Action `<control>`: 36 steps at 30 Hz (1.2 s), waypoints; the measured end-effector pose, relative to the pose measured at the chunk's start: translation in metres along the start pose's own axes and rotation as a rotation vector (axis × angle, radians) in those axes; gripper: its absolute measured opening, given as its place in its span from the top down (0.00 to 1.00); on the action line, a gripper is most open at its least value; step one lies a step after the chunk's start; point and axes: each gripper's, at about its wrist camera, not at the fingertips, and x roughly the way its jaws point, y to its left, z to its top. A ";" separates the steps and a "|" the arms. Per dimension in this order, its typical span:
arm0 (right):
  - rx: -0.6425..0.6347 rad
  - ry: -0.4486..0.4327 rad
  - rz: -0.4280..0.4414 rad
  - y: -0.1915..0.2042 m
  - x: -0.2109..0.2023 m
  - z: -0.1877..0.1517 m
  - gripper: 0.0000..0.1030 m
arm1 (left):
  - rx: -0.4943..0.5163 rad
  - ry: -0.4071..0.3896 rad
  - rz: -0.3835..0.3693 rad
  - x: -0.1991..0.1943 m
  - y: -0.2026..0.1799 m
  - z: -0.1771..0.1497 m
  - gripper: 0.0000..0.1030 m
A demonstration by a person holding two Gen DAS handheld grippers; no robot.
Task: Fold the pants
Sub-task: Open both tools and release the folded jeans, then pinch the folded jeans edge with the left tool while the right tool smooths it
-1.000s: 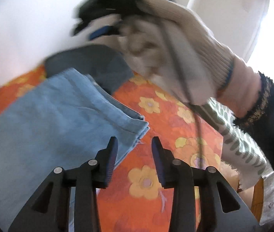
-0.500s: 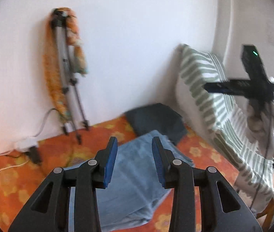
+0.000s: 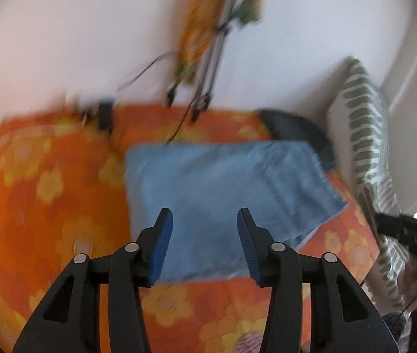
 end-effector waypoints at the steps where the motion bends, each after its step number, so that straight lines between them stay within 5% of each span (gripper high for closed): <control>1: -0.021 0.008 -0.006 0.007 0.009 -0.010 0.58 | -0.024 0.018 0.007 0.008 0.011 -0.009 0.56; 9: -0.155 0.085 -0.026 0.048 0.092 -0.051 0.58 | -0.245 0.088 -0.036 0.050 0.067 -0.037 0.50; 24: -0.312 0.136 -0.140 0.066 0.157 -0.049 0.58 | -0.280 0.150 -0.057 0.089 0.072 -0.041 0.48; 25: -0.327 0.135 -0.144 0.068 0.158 -0.049 0.59 | -0.282 0.143 -0.057 0.090 0.073 -0.041 0.50; 27: -0.350 0.134 -0.147 0.070 0.161 -0.050 0.79 | -0.289 0.132 -0.045 0.089 0.073 -0.044 0.80; 29: -0.372 0.135 -0.158 0.071 0.162 -0.052 0.91 | -0.274 0.125 -0.031 0.090 0.071 -0.043 0.89; 36: -0.324 0.159 -0.107 0.050 0.151 -0.057 0.96 | -0.259 0.081 0.017 0.078 0.076 -0.038 0.94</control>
